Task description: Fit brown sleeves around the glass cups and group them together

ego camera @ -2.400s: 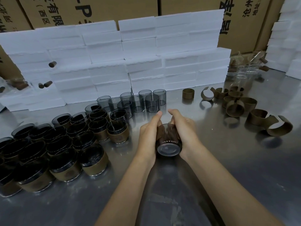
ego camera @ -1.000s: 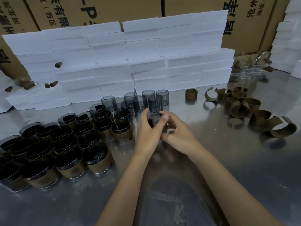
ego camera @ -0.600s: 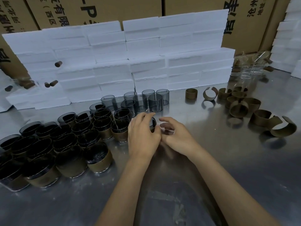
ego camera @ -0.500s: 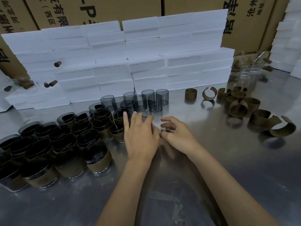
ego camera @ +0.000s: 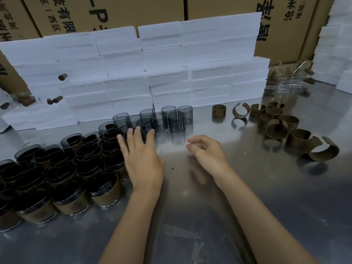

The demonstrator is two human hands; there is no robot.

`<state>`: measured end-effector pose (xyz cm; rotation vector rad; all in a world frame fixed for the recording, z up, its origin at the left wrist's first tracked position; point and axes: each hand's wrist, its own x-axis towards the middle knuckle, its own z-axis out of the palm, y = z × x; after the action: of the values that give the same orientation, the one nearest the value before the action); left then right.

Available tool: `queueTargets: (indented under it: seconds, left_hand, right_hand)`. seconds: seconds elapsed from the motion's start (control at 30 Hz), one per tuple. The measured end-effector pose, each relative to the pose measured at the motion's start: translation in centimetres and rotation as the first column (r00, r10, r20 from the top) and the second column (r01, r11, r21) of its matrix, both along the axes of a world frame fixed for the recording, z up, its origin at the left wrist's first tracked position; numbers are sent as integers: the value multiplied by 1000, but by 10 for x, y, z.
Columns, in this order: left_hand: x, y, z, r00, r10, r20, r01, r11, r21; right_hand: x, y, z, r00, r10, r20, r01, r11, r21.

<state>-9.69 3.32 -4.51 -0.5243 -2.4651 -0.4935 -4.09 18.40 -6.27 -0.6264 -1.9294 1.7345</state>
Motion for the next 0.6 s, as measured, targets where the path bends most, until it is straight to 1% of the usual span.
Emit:
queueTargets:
  seconds: [0.07, 0.13, 0.17, 0.2, 0.3, 0.4, 0.53, 0.6]
  left_hand:
    - [5, 9, -4, 983, -182, 4, 180, 979, 92]
    - [10, 24, -10, 913, -388, 127, 355, 907, 226]
    - [10, 31, -12, 872, -451, 191, 394, 877, 274]
    - [8, 38, -15, 847, -476, 235, 404, 865, 297]
    - [-11, 54, -19, 840, -446, 308, 356, 883, 307]
    - [-33, 71, -10, 842, -375, 387, 276, 917, 289]
    - [-54, 94, 4, 841, -222, 493, 151, 972, 179]
    - [-57, 100, 9, 839, -174, 515, 119, 983, 139]
  right_hand:
    - [-2, 6, 0, 994, -92, -61, 92, 996, 3]
    - [-3, 13, 0, 981, -164, -107, 162, 986, -29]
    - [-5, 15, 0, 977, -179, -119, 174, 983, -50]
    - [-7, 18, 0, 976, -183, -120, 177, 982, -63]
    - [-12, 20, -4, 978, -181, -107, 177, 983, -48]
    - [-16, 20, -6, 974, -193, -117, 189, 981, -46]
    - [-18, 19, -5, 978, -179, -110, 175, 983, -48]
    - [-19, 20, -6, 980, -175, -100, 172, 984, -43]
